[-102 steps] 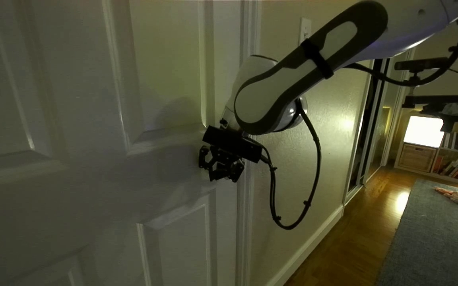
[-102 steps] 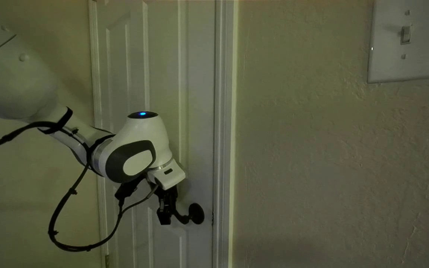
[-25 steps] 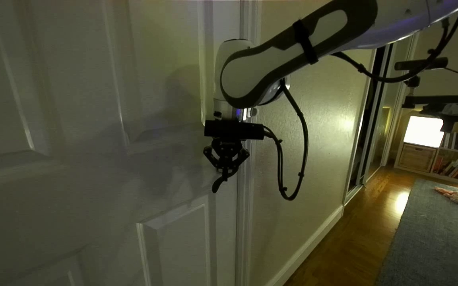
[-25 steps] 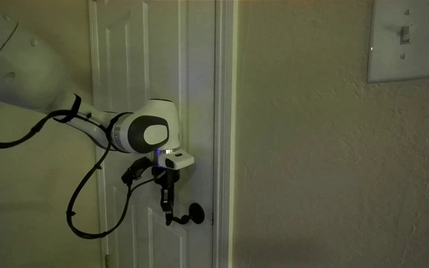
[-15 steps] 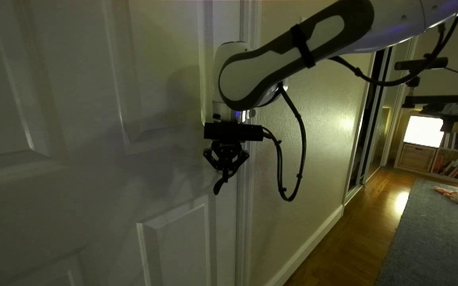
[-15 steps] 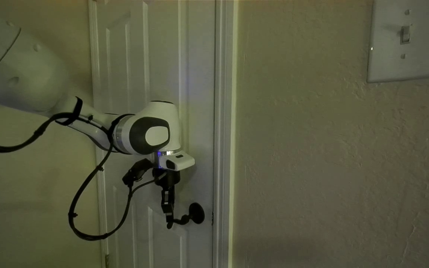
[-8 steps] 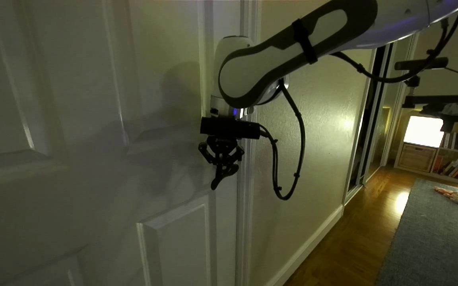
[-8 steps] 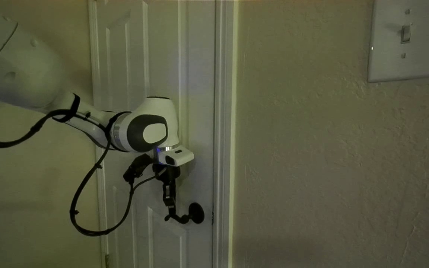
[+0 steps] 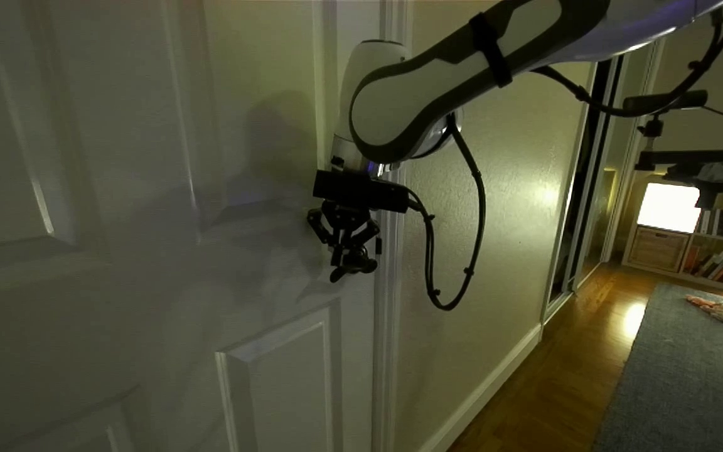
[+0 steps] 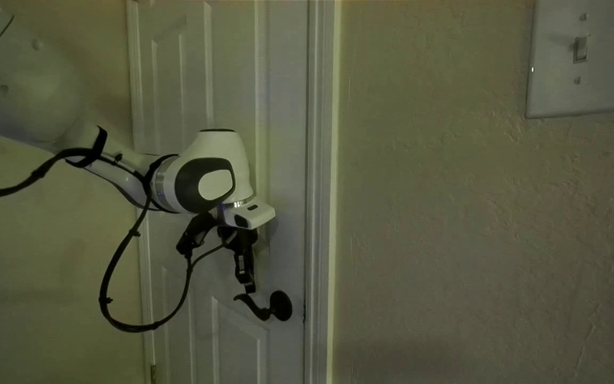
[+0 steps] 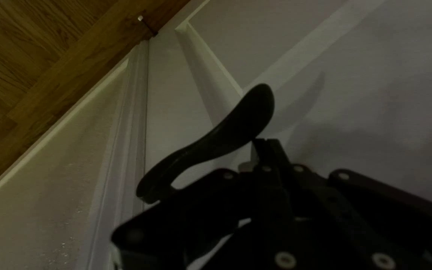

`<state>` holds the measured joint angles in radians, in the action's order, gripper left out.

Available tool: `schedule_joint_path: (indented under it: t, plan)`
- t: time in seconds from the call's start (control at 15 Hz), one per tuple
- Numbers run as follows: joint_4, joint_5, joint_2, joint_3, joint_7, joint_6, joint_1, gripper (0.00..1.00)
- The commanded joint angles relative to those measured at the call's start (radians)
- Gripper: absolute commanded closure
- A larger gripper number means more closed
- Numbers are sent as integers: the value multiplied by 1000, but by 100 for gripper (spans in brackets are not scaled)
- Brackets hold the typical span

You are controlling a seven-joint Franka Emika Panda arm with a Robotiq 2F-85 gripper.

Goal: Open the door

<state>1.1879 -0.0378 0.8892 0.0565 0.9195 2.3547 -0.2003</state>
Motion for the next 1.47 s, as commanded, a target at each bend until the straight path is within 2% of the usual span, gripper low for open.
schedule_joint_path:
  t: [0.0,0.8,1.07,1.4]
  plan:
    - [132,-2,-74,11,7,49,-7,98]
    - [296,-28,-77,15,4,171,-3,98]
    - [295,-14,-61,31,-11,200,-2,98]
    - [265,9,-39,51,-31,167,-4,98]
